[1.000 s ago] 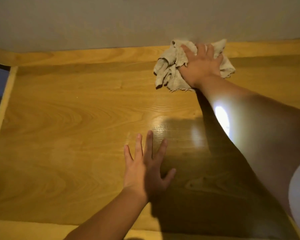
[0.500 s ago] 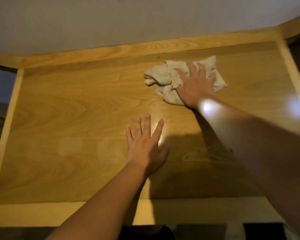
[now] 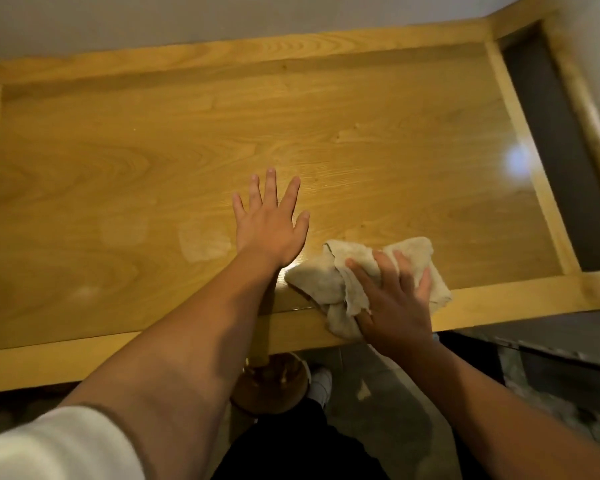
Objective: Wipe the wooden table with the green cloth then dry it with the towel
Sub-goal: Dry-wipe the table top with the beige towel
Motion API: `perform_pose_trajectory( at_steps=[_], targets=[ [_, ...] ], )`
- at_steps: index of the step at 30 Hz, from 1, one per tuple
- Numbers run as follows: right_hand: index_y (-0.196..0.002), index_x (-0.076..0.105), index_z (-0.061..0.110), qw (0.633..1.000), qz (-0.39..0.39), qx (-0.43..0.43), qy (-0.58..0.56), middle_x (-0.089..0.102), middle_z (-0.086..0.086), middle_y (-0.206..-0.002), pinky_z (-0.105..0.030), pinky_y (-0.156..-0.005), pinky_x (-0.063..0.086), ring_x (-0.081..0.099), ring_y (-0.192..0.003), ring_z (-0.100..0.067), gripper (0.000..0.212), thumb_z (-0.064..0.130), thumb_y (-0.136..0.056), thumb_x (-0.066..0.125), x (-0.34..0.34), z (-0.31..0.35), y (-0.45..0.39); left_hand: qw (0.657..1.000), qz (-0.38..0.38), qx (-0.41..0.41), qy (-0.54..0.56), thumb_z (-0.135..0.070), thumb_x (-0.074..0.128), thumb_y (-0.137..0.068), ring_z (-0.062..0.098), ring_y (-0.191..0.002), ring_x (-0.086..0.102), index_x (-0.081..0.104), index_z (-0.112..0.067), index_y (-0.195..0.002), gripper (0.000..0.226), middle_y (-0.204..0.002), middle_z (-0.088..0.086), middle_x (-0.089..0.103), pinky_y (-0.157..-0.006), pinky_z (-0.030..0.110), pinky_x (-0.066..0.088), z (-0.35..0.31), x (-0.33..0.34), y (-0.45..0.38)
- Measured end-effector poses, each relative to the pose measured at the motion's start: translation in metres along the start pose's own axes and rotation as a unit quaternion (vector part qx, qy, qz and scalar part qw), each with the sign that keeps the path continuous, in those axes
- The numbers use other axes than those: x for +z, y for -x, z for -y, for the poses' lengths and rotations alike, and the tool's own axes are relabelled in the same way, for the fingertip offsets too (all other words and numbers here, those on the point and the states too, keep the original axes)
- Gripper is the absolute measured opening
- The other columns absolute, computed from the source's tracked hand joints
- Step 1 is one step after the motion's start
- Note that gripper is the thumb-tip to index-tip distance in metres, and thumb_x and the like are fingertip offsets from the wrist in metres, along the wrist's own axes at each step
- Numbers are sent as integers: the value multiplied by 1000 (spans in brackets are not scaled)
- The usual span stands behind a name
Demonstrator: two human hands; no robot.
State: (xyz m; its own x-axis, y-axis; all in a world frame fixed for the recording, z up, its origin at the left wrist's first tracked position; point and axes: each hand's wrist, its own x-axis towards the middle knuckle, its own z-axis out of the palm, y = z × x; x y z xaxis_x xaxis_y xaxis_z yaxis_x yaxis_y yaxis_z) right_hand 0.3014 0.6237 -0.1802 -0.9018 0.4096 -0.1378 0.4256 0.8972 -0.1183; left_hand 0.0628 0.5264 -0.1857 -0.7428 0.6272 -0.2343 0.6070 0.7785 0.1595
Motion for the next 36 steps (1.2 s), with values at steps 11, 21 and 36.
perform_pose_trajectory(
  at_steps=[11, 21, 36],
  targets=[
    [-146, 35, 41, 999, 1, 39, 3, 40, -10, -148, -71, -104, 19, 28, -140, -38, 66, 69, -87, 36, -7, 9, -5, 1000, -3, 6, -13, -70, 15, -93, 34, -153, -8, 4, -40, -157, 71, -168, 5, -6, -118, 62, -1, 2, -1, 0],
    [-146, 38, 40, 1000, 3, 24, 2, 43, -10, -148, -68, -103, 25, 32, -139, -37, 67, 63, -83, 42, -21, -88, 4, 1000, -7, -15, -19, -70, 20, -92, 30, -153, -6, 10, -43, -156, 70, -168, 3, -2, -119, 61, 1, -4, -5, 2],
    [-145, 39, 40, 999, 7, 30, -31, 39, -7, -149, -69, -103, 21, 30, -139, -35, 69, 64, -81, 45, -28, -115, 2, 999, 15, -39, -20, -82, 8, -85, 33, -153, -11, -4, -43, -155, 81, -168, 6, -9, -109, 74, -2, -123, 8, -43]
  ],
)
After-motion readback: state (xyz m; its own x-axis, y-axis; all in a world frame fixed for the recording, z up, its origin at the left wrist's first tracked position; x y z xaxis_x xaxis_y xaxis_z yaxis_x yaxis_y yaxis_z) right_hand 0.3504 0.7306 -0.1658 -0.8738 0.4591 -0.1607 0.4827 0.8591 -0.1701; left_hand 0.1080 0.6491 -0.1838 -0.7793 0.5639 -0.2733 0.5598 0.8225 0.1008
